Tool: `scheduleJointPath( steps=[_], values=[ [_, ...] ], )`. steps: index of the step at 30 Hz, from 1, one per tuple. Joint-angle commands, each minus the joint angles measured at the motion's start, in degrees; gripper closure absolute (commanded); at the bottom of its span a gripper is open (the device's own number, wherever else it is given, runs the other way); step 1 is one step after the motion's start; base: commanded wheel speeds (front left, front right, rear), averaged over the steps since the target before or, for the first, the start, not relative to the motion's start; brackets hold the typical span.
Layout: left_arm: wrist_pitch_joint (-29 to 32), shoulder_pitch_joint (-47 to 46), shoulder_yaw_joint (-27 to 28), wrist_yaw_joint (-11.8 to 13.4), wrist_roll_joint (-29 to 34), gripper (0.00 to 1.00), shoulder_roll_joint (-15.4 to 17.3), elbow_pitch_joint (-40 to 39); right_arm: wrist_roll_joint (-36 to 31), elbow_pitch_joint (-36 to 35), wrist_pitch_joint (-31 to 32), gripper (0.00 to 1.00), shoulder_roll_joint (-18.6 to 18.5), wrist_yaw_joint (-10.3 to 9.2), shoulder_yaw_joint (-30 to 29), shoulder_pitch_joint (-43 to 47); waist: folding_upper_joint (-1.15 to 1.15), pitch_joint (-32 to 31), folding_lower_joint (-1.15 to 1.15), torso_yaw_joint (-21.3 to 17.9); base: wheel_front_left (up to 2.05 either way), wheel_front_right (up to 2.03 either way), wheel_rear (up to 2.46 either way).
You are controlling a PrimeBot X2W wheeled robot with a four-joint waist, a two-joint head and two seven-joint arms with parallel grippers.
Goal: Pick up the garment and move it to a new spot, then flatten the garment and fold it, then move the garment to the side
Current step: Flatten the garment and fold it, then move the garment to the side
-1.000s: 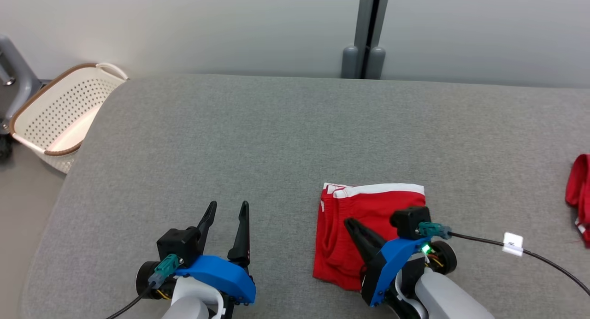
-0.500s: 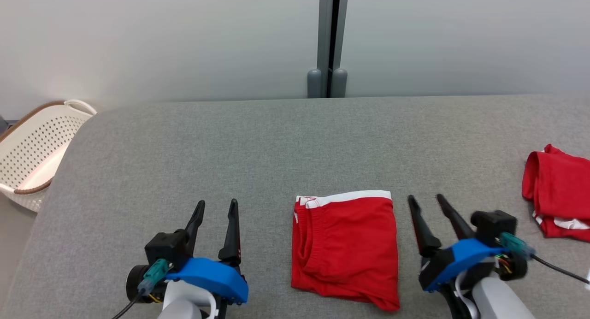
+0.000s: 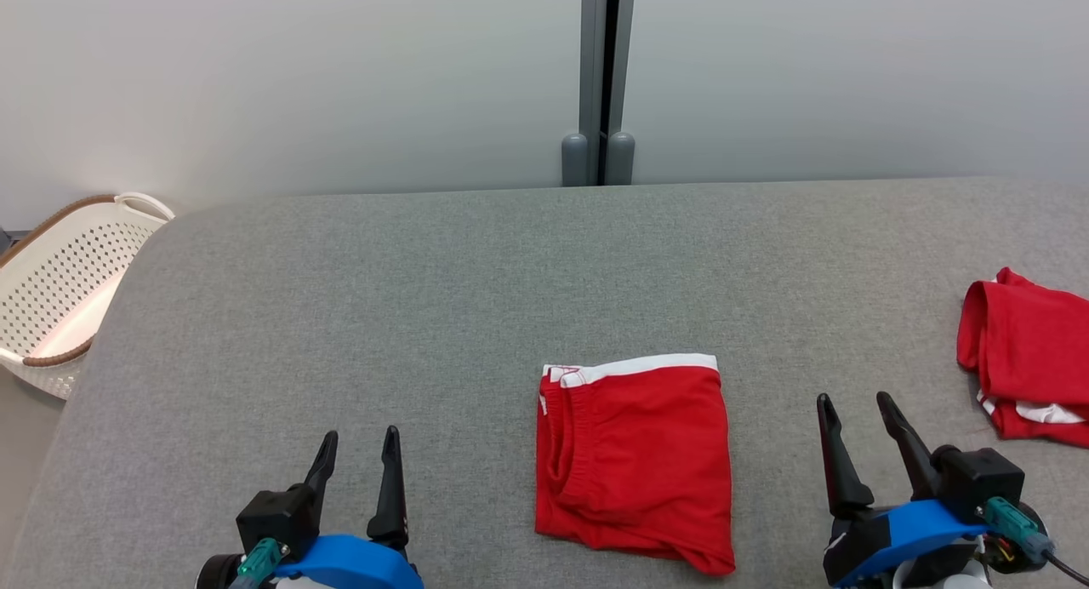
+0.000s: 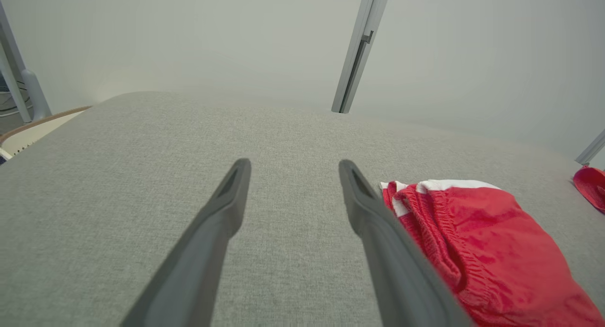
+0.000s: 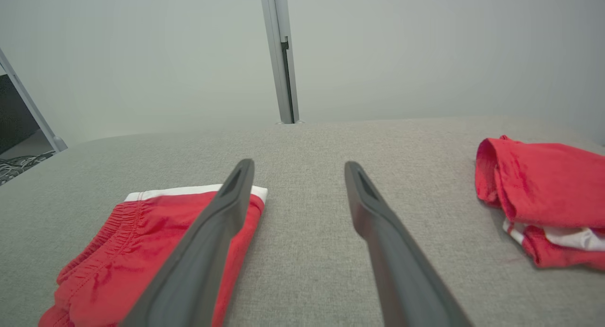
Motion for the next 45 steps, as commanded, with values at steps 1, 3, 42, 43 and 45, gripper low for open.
scheduleJointPath(
  steps=[1,3,42,43,45],
  values=[
    [-0.3,0.3,0.3,0.1,0.5,0.0,0.4,0.0,0.6,-0.5,0.2,0.0,0.1,0.03,0.1,1.1,0.0,0.0,0.0,0.1,0.0,0.0,0.0],
    [-0.3,0.3,0.3,0.0,0.8,0.0,0.3,0.2,1.1,-1.3,0.4,0.0,0.1,0.03,0.4,1.6,0.0,0.0,0.0,0.2,0.0,0.0,0.0],
    [-0.3,-2.8,0.1,-1.3,3.1,0.0,-2.2,1.0,9.9,2.4,29.2,0.0,-2.9,0.03,-2.3,-5.6,0.0,6.0,0.0,9.5,0.0,0.0,0.0],
    [-0.3,-2.9,0.2,-1.3,3.1,0.0,-2.3,1.2,10.5,3.2,29.5,0.0,-2.8,0.03,-2.4,-5.7,0.0,6.2,0.0,10.0,0.0,0.0,0.0],
    [-0.3,-2.9,0.3,-1.4,3.4,0.0,-2.5,1.3,11.4,5.0,30.1,0.0,-2.7,0.03,-2.1,-5.9,0.0,6.5,0.0,10.9,0.0,0.0,0.0]
  ],
)
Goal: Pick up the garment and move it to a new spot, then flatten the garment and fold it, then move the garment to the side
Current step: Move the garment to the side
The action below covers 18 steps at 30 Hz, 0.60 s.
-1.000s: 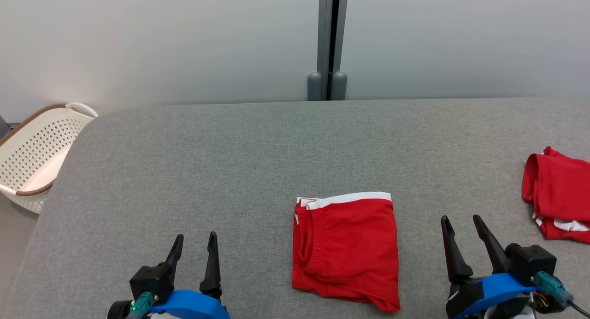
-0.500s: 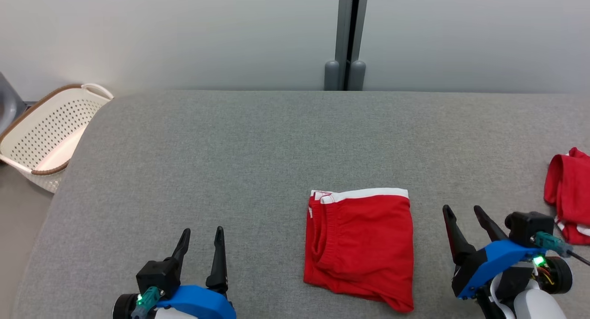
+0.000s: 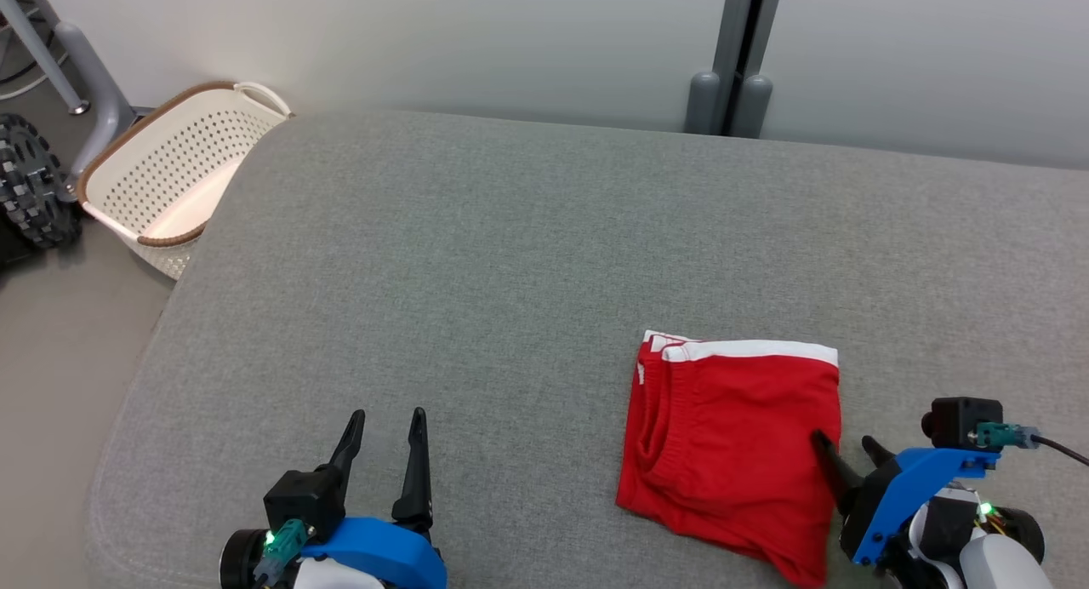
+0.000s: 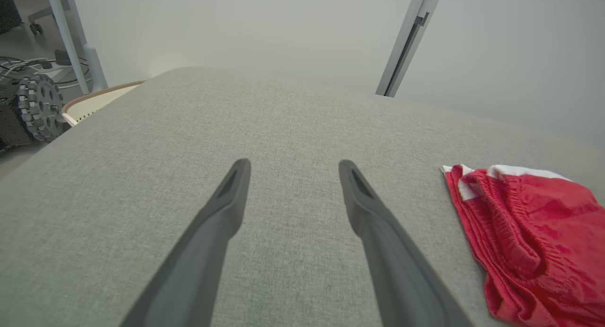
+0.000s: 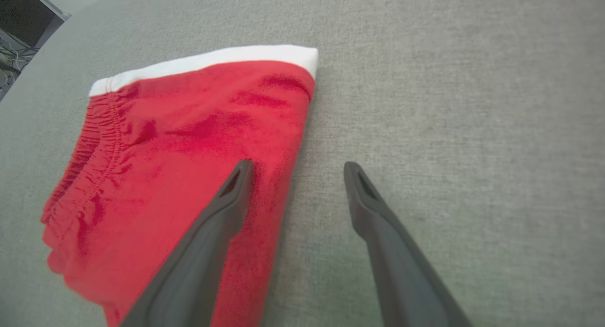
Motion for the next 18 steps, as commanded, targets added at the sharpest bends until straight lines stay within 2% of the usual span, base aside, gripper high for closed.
scheduleJointPath(
  steps=[1,5,6,7,9,10,14,18],
  values=[
    [-0.3,-0.8,0.3,-0.2,0.5,0.0,-0.1,0.1,0.4,1.1,0.5,0.0,-0.1,0.03,0.5,-0.7,-0.01,0.8,0.0,1.1,0.0,0.0,0.0],
    [-0.3,-0.8,0.7,-0.5,0.9,0.0,-0.3,0.2,1.9,4.3,1.7,0.0,-0.2,0.03,2.4,-2.2,-0.01,1.1,0.0,1.9,0.0,0.0,0.0],
    [-0.3,-0.7,0.8,-0.4,1.0,0.0,-0.4,0.2,2.1,5.0,1.9,0.14,-0.4,0.03,3.0,-2.5,-0.01,1.2,0.0,1.9,0.0,0.0,0.0],
    [-0.3,-0.7,0.9,-0.4,1.1,0.0,-0.4,0.1,2.2,5.6,1.9,0.52,-0.5,0.03,3.5,-2.8,-0.01,1.2,0.0,2.0,0.0,0.0,0.0],
    [-0.3,-0.6,1.0,-0.5,1.3,0.0,-0.5,0.2,2.2,6.6,1.3,0.79,-0.7,0.03,4.4,-3.7,-0.01,1.3,0.0,1.8,0.0,0.0,0.0],
    [-0.3,-0.6,1.1,-0.5,1.4,0.0,-0.5,0.1,2.3,6.8,1.0,1.0,-0.8,0.03,5.0,-4.2,-0.01,1.4,0.0,1.6,0.0,0.0,0.0],
    [-0.3,-0.8,1.4,-0.9,1.8,0.0,-0.5,0.0,2.8,6.8,-0.6,1.0,-1.8,0.03,6.9,-5.8,-0.01,1.5,0.0,-0.2,0.0,0.0,0.0],
    [-0.3,-1.1,1.8,-0.9,2.2,0.0,-0.6,-0.8,2.9,5.6,-1.1,1.0,-3.9,0.01,8.7,-7.0,-0.01,1.8,0.0,-3.8,0.0,0.0,0.0]
  ],
)
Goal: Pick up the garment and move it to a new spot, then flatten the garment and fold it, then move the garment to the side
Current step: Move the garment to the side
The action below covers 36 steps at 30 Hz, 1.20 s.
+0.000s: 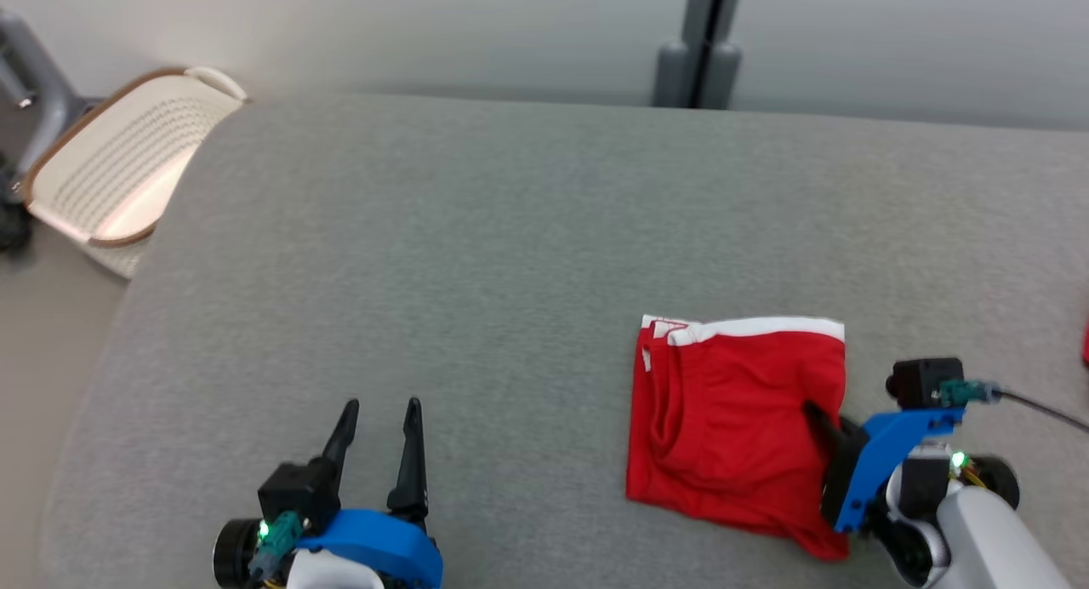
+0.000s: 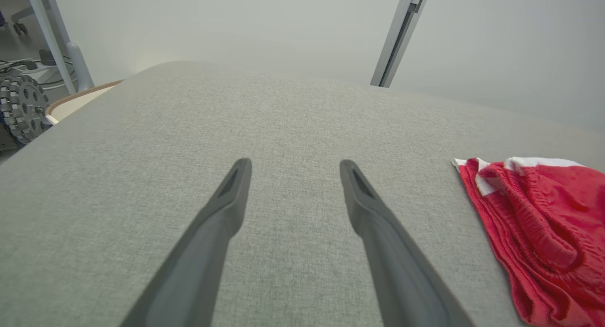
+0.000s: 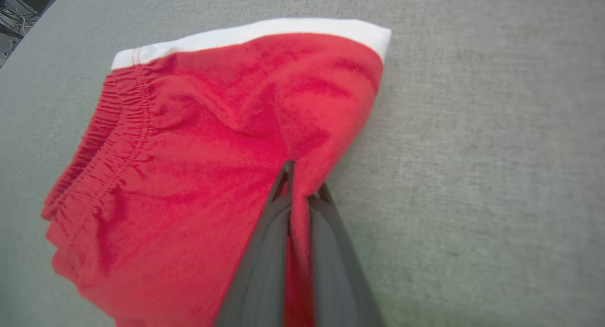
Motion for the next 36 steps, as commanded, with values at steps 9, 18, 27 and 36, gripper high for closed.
scheduleJointPath(
  steps=[9,18,27,36],
  values=[
    [-0.3,-2.8,0.6,-0.3,1.4,0.0,-0.2,-2.0,-1.0,-5.2,2.1,1.0,-7.4,0.0,1.9,-3.8,-0.01,2.8,0.0,-14.6,0.0,0.0,0.0],
    [-0.2,-6.3,-0.7,-1.0,2.7,0.0,0.7,-1.4,-0.8,-7.3,2.2,1.0,-7.1,0.0,4.0,-8.2,-0.01,7.1,0.0,-23.7,0.0,0.0,0.0],
    [0.7,-8.2,-1.4,-0.9,3.4,0.0,1.8,-2.1,-0.5,-5.1,-0.8,1.0,-5.6,0.0,4.6,-11.0,-0.01,8.9,0.0,-26.2,0.0,0.0,0.0],
    [0.9,-8.6,-1.6,-0.4,2.8,0.0,1.7,-2.4,-1.5,-1.2,-1.8,1.0,-8.7,0.0,4.3,-17.0,-0.01,9.2,0.0,-22.9,0.0,0.0,0.0]
  ],
)
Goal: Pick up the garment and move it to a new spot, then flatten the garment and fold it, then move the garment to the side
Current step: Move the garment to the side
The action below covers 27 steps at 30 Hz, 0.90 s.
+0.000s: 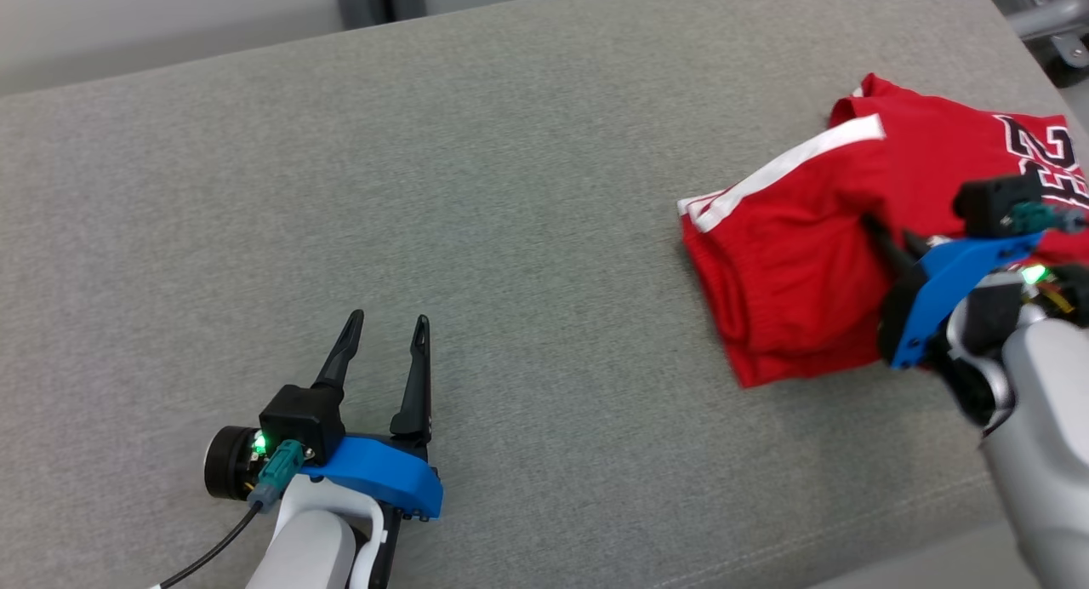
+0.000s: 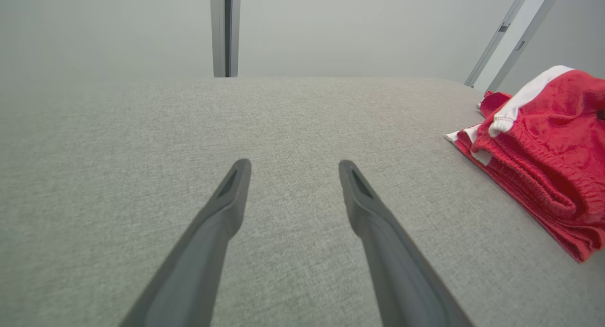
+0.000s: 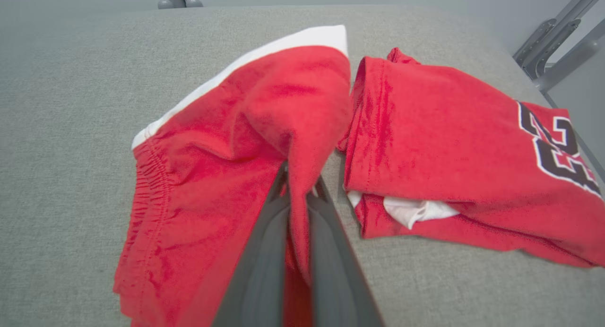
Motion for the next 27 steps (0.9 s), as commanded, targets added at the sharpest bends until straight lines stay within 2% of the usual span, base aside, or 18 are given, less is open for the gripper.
scheduleJointPath(
  steps=[1,9,17,22,27],
  values=[
    [-0.1,-1.0,0.1,0.2,-0.2,0.0,0.0,-0.2,-0.5,0.4,-0.1,1.0,-1.4,0.01,-0.3,-1.8,0.0,0.3,0.0,0.8,0.0,0.0,0.0],
    [-0.6,-1.3,0.0,0.4,-0.9,0.0,-0.7,0.2,-3.6,5.8,1.2,1.0,-8.6,0.01,-3.5,-7.9,0.0,0.8,0.0,4.9,0.0,0.0,0.0],
    [-0.9,-1.8,-0.2,0.1,-0.7,0.0,-0.9,-0.1,-5.6,9.1,3.0,1.0,-15.9,0.01,-4.3,-11.7,0.0,2.6,0.0,7.8,0.0,0.0,0.0],
    [-1.0,-2.0,-0.4,0.1,-0.4,0.0,-1.1,-0.2,-8.3,9.3,4.3,1.0,-18.5,0.0,-3.8,-13.0,0.0,3.8,0.0,8.6,0.0,0.0,0.0],
    [-1.1,-2.3,-0.8,0.0,-0.2,0.0,-1.1,0.0,-11.5,10.2,4.6,1.0,-19.4,0.0,-3.9,-13.3,0.0,4.5,0.0,9.0,0.0,0.0,0.0]
  ],
)
